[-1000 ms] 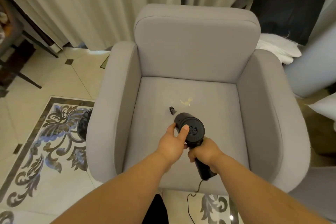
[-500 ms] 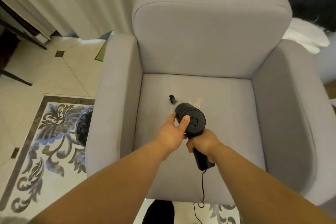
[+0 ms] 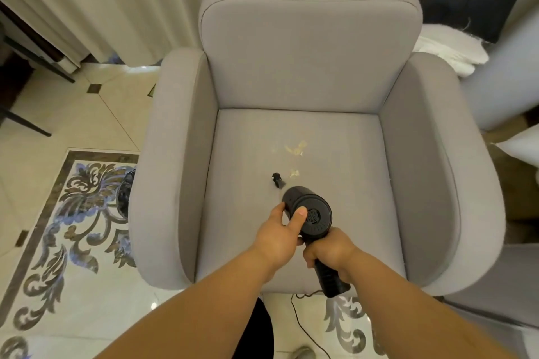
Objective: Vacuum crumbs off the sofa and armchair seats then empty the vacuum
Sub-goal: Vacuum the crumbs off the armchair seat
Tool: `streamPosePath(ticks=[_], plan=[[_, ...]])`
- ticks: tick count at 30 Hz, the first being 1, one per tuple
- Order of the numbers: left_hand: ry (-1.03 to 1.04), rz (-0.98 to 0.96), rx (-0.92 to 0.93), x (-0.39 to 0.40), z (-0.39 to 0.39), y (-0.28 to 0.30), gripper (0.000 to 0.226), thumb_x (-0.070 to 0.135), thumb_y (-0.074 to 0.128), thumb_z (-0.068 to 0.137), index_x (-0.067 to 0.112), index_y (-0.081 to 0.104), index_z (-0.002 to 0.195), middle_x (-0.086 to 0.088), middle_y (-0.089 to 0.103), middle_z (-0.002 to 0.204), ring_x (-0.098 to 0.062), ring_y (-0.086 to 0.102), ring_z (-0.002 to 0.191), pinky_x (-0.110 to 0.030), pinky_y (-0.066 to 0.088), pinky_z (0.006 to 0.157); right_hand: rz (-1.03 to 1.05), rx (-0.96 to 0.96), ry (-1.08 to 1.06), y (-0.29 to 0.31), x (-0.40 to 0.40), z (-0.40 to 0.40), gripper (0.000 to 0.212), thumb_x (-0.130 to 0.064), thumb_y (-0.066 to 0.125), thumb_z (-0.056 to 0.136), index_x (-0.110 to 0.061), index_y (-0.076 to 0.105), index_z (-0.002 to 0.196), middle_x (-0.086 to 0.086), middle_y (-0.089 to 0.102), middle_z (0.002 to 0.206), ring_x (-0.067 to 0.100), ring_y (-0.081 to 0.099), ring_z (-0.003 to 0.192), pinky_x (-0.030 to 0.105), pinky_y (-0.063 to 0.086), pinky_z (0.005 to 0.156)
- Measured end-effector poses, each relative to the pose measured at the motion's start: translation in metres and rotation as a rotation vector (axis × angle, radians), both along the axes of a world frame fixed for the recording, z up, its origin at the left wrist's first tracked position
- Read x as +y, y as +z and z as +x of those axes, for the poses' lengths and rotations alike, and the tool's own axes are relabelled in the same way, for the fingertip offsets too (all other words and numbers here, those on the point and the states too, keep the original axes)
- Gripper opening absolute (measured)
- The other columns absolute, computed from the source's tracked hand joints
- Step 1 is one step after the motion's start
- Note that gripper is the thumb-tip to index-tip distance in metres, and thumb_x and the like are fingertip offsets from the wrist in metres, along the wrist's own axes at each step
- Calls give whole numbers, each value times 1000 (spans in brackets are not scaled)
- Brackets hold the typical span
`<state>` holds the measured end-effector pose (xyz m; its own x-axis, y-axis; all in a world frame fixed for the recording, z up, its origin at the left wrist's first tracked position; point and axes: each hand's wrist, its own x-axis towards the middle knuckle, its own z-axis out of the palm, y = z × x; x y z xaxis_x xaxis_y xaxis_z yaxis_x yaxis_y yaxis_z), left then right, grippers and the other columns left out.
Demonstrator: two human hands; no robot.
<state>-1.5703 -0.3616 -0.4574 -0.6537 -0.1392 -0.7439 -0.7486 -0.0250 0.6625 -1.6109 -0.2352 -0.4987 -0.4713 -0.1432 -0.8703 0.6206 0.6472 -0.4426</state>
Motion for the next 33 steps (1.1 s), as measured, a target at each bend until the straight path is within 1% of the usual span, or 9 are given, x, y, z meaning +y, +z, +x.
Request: streamPosePath(ticks=[3,7,9,14,19,22,25,30,33], plan=[[36,22,14,4,1,5,66,53,48,92,26,24,147,-6,61,122,-16,68,93,-32,49,90,-17,34,1,9,5,1,28,8,69,58,-10,65,79,9,63,74,26,57,70,30,48,59],[62,12,79,-11,-22,13,67,55,49,90,27,25,147,0,63,105,-16,67,93,-29,48,87,-42,112,-24,19,-10,-20,36,7,69,58,-7,68,91,10,64,77,27,58,71,32,50,61],[60,0,102,-23,-40,13,68,55,49,90,28,24,147,1,62,101,-16,67,93,-27,47,84,-60,134,-47,20,-23,-37,39,8,69,59,-5,68,96,10,65,80,27,58,72,32,50,62],[19,-33,105,-59,-91,5,66,55,47,91,29,25,147,0,61,108,-17,67,96,-28,46,83,-77,154,-103,11,-62,-84,38,8,68,60,-9,68,94,10,66,83,28,58,76,32,50,64],[-36,-55,75,-80,-126,-14,65,54,46,92,27,24,147,-7,59,128,-20,67,96,-30,47,84,-67,102,-151,-7,-85,-111,39,9,68,60,-7,68,95,13,68,89,31,59,80,34,51,66],[-79,-82,71,-81,-125,-22,68,57,47,90,27,24,147,-7,62,122,-18,67,93,-29,48,85,-54,63,-151,-12,-84,-109,32,10,68,60,-7,68,87,12,65,80,30,58,76,33,50,64],[-77,-77,62,-76,-115,-21,70,59,47,89,27,24,147,-8,62,123,-16,68,91,-28,49,83,-57,27,-131,-8,-77,-101,31,10,69,59,-6,68,86,13,63,79,32,58,77,35,52,67],[-90,-78,38,-61,-90,-11,68,56,47,91,25,25,147,-8,59,127,-12,67,80,-22,48,69,-60,-18,-108,1,-60,-74,32,11,68,60,-3,69,89,15,61,78,32,56,75,36,51,68],[-78,-63,30,-46,-66,-8,67,54,48,91,24,25,147,-8,59,128,-14,68,83,-24,49,72,-50,-26,-95,1,-45,-51,31,11,67,59,-3,69,87,15,61,78,32,56,74,35,50,65]])
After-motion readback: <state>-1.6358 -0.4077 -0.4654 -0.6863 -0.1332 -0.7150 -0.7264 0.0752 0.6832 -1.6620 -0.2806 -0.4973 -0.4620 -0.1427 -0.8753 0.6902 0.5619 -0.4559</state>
